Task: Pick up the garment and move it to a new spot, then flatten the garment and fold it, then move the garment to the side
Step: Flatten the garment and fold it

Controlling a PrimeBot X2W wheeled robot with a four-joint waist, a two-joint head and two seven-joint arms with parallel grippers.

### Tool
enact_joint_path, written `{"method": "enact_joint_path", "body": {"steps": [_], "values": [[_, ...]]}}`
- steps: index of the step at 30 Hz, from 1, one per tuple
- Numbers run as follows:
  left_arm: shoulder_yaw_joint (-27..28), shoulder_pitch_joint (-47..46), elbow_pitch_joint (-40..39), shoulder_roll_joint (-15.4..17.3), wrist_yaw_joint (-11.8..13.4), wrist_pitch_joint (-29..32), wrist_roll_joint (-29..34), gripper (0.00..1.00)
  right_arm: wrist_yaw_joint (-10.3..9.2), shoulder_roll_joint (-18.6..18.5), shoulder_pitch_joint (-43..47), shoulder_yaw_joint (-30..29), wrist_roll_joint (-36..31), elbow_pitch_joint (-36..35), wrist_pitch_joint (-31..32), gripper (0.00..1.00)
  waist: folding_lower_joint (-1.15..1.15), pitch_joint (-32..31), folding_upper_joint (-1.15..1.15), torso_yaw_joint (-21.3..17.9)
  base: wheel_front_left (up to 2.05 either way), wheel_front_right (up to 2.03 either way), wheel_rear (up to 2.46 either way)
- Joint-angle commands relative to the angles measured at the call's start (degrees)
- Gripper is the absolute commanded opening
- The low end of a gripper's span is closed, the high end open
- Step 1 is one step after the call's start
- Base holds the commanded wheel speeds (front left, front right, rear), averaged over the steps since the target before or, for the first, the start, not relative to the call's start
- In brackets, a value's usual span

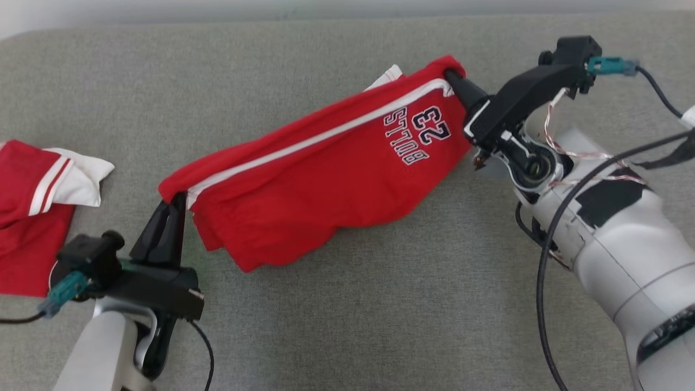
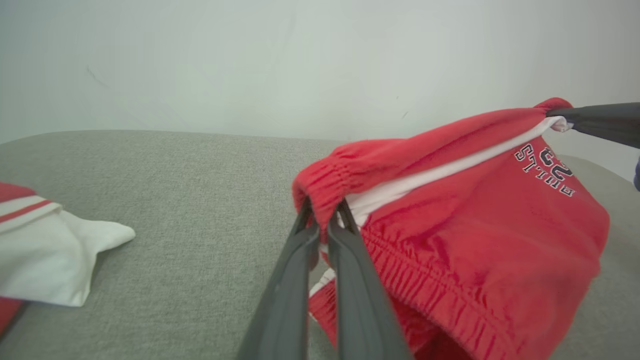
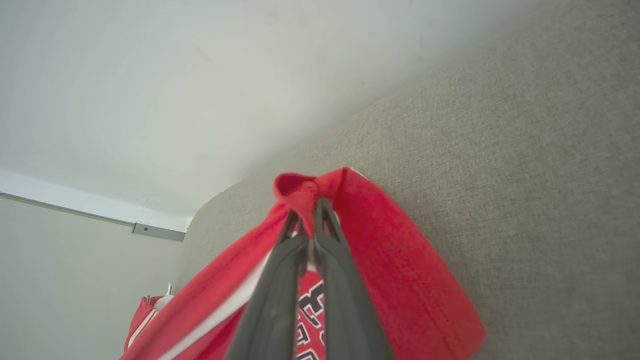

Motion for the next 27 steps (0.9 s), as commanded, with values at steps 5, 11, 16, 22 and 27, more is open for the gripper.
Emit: {"method": "enact_joint_path", "body": {"steps": [5,11,16,22,27], "values": [[-0.6,-3.7,2.6,-0.4,0.1,-0.2,-0.5,0.0,-0.06,2.4,-4.3,0.2,-1.6,4.5,-1.2,0.0,-0.01,4.1,-0.01,1.8,0.0,0.0,0.0],[-1.1,-6.6,5.0,-1.6,0.1,-0.2,-0.2,0.0,-0.06,4.8,-7.6,1.1,-3.2,9.1,-2.6,0.0,-0.01,6.5,-0.01,2.9,0.0,0.0,0.0],[-2.1,-7.8,6.6,-2.4,0.1,-0.2,-0.1,0.0,-0.06,6.3,-8.7,1.9,-4.5,11.7,-4.1,0.0,-0.01,7.0,-0.01,3.7,0.0,0.0,0.0],[-2.2,-7.8,7.4,-2.4,0.1,-0.2,0.0,1.0,-0.06,6.2,-8.1,3.0,-5.3,12.2,-4.6,1.0,-0.01,6.3,-0.01,3.5,0.0,0.0,0.0],[-1.9,-6.2,7.5,-2.0,0.1,-0.2,0.2,1.0,-0.06,6.0,-7.2,3.6,-5.3,11.7,-4.0,1.0,-0.01,4.8,-0.01,2.5,0.0,0.0,0.0]]}}
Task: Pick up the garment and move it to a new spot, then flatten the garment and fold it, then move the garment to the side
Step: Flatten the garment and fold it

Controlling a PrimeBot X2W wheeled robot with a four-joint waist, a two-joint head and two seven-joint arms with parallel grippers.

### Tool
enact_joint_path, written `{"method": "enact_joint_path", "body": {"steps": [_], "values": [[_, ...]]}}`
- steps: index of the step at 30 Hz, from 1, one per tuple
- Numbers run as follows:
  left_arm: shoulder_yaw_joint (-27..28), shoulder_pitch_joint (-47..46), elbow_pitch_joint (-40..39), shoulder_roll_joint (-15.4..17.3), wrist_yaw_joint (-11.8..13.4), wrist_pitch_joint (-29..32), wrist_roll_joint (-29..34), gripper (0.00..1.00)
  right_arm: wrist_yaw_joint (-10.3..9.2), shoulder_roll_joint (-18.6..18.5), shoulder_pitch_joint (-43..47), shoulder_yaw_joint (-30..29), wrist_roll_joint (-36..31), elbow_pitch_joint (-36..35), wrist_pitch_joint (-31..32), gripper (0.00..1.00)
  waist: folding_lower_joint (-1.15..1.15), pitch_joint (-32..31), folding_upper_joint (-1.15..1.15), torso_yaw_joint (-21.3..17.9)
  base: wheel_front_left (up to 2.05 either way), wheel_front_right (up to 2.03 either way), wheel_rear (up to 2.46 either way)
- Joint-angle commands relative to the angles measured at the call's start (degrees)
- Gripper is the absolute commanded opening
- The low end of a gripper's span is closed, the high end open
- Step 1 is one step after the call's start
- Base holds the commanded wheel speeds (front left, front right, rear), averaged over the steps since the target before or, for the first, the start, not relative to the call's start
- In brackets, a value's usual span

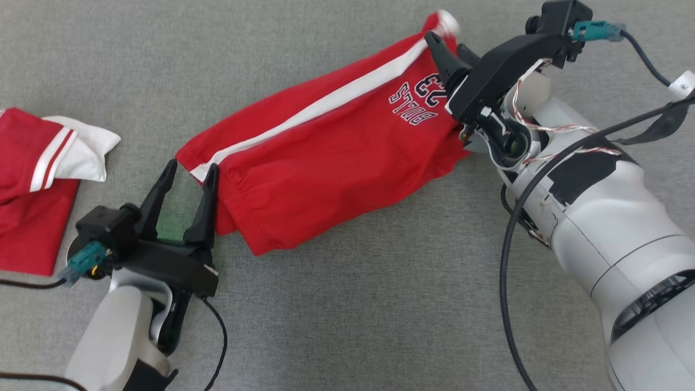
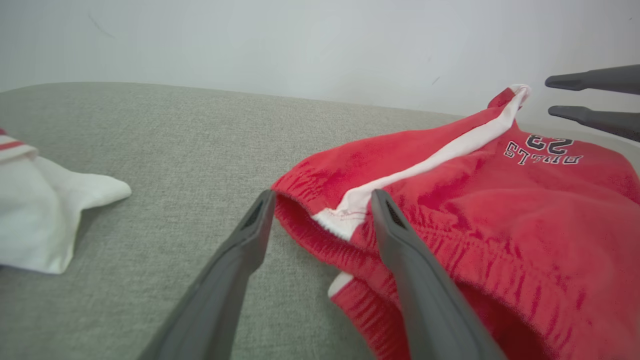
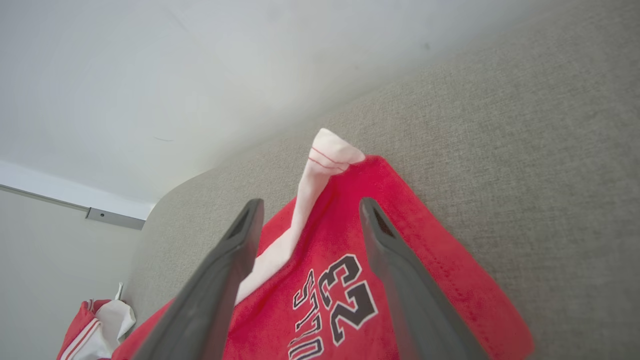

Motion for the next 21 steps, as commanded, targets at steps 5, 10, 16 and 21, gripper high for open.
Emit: {"method": "enact_joint_path", "body": {"steps": [5,10,16,21], "values": [[1.9,4.0,-2.5,0.5,0.0,-0.2,1.2,1.0,-0.03,-1.2,2.5,0.9,-0.3,-2.1,-0.7,1.0,0.0,-2.8,-0.01,-1.4,0.0,0.0,0.0],[4.5,8.5,-6.5,0.0,0.0,-0.2,3.3,1.0,-0.03,-3.0,5.6,2.0,-0.8,-4.6,-2.9,1.0,0.0,-5.4,-0.01,-2.1,0.0,0.0,0.0],[8.5,13.6,-12.2,-1.1,0.3,-0.2,6.7,1.0,-0.03,-5.1,9.0,3.7,-2.5,-6.4,-6.3,1.0,0.0,-7.7,-0.01,-2.8,0.0,0.0,0.0],[11.5,17.5,-17.2,-2.5,1.0,-0.2,9.6,1.0,-0.03,-6.3,11.2,5.1,-3.4,-7.3,-8.2,1.0,0.0,-9.1,-0.01,-3.0,0.0,0.0,0.0]]}}
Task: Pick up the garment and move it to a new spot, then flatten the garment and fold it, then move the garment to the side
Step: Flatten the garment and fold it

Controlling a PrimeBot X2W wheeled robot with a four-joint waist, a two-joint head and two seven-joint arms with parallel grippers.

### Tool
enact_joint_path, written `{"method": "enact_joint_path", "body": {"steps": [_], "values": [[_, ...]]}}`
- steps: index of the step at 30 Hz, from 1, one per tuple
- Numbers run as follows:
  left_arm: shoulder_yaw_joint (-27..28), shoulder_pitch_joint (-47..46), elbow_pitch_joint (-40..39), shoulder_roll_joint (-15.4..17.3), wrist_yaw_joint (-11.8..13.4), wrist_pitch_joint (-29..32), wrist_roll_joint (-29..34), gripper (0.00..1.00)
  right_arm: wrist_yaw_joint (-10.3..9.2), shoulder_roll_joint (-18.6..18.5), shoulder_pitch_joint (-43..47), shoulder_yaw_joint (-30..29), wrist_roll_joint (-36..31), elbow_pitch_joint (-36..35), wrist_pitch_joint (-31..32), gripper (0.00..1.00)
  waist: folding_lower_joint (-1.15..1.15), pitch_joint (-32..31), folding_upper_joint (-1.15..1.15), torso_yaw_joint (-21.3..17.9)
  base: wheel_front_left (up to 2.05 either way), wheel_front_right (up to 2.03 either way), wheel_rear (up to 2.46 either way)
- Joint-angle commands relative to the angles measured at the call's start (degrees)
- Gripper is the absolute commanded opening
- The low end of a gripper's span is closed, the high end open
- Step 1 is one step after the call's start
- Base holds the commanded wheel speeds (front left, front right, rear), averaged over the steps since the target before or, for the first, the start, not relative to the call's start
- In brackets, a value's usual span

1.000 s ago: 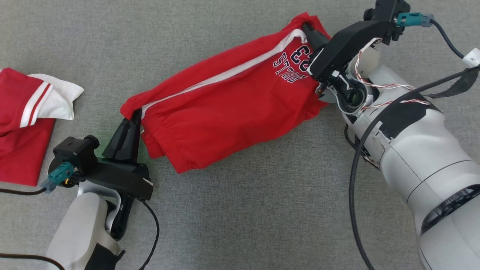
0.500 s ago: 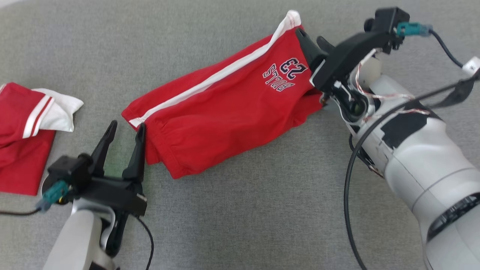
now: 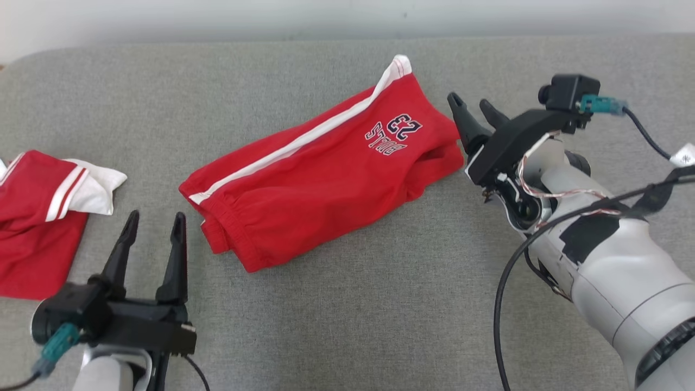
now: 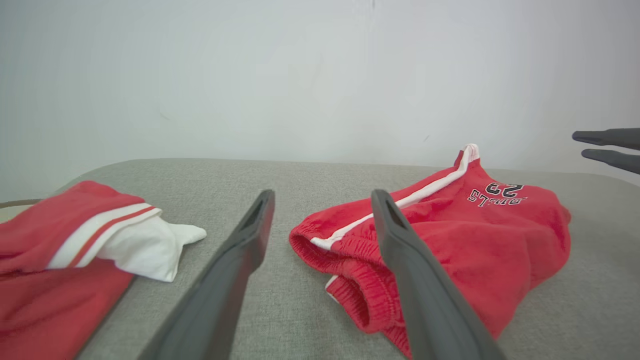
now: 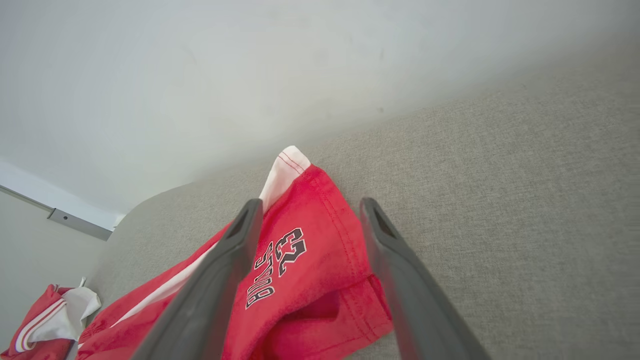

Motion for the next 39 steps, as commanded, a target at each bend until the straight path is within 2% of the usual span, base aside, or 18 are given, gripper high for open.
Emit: {"method": "enact_joint_path", "body": {"steps": [1,8,16,25,39], "values": [[1.0,2.2,-1.7,-0.6,0.4,-0.2,1.3,1.0,-0.03,-0.6,1.3,0.6,-0.6,-0.4,-1.0,1.0,0.01,-1.1,0.0,-0.3,0.0,0.0,0.0],[3.9,7.6,-7.8,-2.2,2.0,-0.2,3.6,1.0,-0.03,-1.3,3.8,2.7,-2.1,1.0,-3.1,1.0,0.01,-2.8,0.0,0.6,0.0,0.0,0.0],[4.2,10.7,-11.7,-3.2,2.7,-0.2,3.6,1.0,-0.03,-1.5,4.2,2.7,-1.3,4.6,-3.3,1.0,0.01,-1.8,0.0,3.6,0.0,0.0,0.0],[3.1,9.3,-12.4,-3.5,2.9,-0.2,2.8,1.0,-0.03,-1.2,2.4,2.4,-1.1,11.4,-3.4,1.0,0.01,0.6,0.0,6.7,0.0,0.0,0.0],[0.8,8.5,-12.0,-3.5,4.2,-0.2,0.9,1.0,-0.03,0.0,3.8,1.5,0.6,14.3,-0.8,1.0,0.01,2.8,0.0,8.9,0.0,0.0,0.0]]}}
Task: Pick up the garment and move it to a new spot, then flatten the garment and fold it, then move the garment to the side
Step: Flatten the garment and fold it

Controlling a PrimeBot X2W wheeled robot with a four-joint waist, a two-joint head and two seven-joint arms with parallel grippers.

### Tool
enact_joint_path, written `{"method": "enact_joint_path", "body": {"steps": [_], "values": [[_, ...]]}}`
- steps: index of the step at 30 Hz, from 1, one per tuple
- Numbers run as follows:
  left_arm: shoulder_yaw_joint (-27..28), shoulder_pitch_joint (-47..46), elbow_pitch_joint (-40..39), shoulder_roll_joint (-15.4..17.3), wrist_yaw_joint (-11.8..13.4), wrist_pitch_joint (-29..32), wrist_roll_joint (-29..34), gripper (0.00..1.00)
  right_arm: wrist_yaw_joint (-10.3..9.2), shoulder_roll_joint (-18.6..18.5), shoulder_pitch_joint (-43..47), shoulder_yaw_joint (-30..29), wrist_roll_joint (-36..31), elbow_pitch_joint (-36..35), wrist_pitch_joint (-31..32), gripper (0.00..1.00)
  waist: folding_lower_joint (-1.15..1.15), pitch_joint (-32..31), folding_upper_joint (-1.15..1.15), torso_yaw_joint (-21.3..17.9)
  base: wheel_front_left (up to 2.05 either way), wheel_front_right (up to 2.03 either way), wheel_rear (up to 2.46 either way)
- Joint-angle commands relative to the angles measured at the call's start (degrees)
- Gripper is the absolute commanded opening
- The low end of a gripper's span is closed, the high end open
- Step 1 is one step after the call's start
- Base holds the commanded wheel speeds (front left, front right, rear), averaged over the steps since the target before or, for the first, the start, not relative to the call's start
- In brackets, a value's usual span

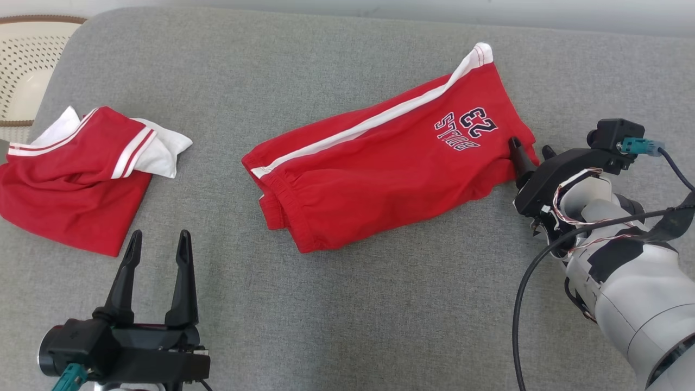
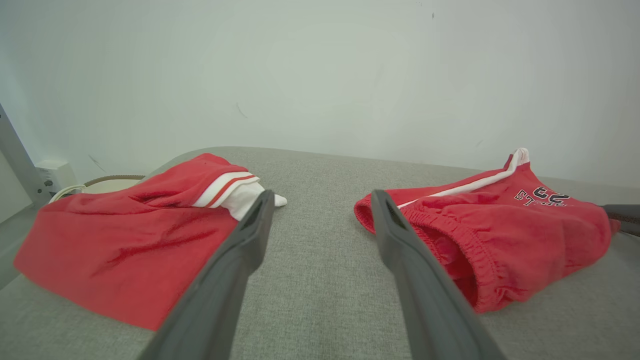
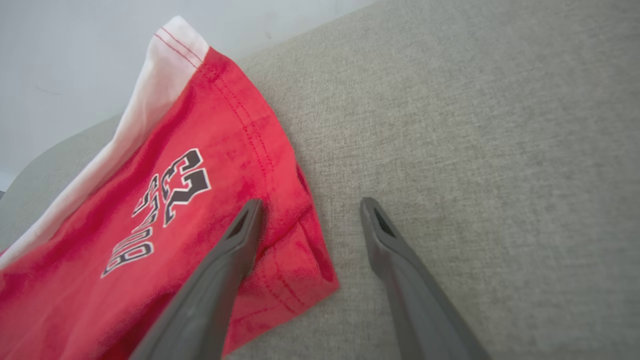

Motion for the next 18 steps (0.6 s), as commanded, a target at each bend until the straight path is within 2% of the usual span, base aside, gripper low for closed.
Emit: {"method": "enact_joint_path", "body": {"steps": [1,2,10,18], "values": [[-0.1,-0.2,0.2,0.0,0.3,-0.2,-0.5,1.0,-0.03,0.6,1.2,0.3,0.3,-0.2,1.3,0.45,0.0,0.2,0.0,0.2,0.0,0.0,0.0],[-0.1,-0.2,0.2,0.0,0.3,-0.2,-0.5,1.0,-0.03,0.6,1.3,0.4,0.3,-0.4,1.4,0.0,0.0,0.2,0.0,0.1,0.0,0.0,0.0],[0.2,0.7,1.2,0.0,0.5,-0.2,-0.7,1.0,-0.03,-0.6,2.9,0.9,0.3,-2.7,0.7,0.0,0.0,-1.6,0.0,-0.9,0.0,0.0,0.0],[-0.1,2.7,1.8,0.0,0.3,-0.2,-0.2,1.0,-0.03,-2.6,7.4,1.3,1.1,-10.6,-1.8,0.0,0.0,-5.5,0.0,-3.3,0.0,0.0,0.0]]}}
